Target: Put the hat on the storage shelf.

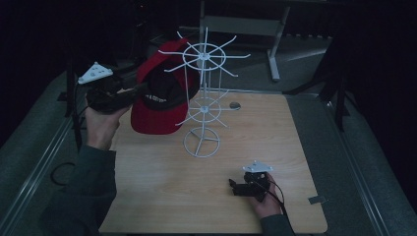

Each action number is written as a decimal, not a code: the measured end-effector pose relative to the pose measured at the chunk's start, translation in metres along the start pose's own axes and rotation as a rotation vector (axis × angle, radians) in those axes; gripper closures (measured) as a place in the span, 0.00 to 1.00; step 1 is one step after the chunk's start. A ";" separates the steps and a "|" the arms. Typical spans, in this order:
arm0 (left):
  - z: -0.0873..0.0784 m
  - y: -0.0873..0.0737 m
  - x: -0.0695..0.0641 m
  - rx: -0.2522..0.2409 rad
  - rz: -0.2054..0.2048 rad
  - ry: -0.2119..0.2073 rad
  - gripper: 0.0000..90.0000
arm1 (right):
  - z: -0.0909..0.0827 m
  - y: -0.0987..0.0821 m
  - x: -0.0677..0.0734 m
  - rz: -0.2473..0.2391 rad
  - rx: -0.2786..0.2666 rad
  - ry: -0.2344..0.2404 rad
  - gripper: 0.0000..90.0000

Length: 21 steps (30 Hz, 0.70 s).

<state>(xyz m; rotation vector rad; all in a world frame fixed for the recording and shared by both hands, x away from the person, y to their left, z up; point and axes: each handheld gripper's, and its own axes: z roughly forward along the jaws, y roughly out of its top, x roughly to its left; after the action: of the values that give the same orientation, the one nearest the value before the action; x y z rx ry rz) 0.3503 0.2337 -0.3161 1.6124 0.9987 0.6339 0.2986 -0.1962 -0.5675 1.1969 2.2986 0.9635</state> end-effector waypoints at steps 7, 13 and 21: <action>-0.004 0.001 -0.006 -0.005 0.022 0.033 0.38 | 0.000 0.000 0.000 0.000 0.000 0.001 0.13; -0.010 0.002 -0.010 -0.016 0.021 0.028 0.28 | 0.000 0.000 0.000 0.000 0.001 0.001 0.13; -0.017 0.002 -0.016 -0.020 0.033 0.008 0.27 | 0.000 0.000 0.000 0.000 0.000 0.001 0.13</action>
<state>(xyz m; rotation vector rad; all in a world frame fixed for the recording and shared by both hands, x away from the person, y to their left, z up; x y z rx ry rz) 0.3291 0.2281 -0.3076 1.6124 0.9710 0.6713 0.2985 -0.1962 -0.5674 1.1964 2.3001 0.9639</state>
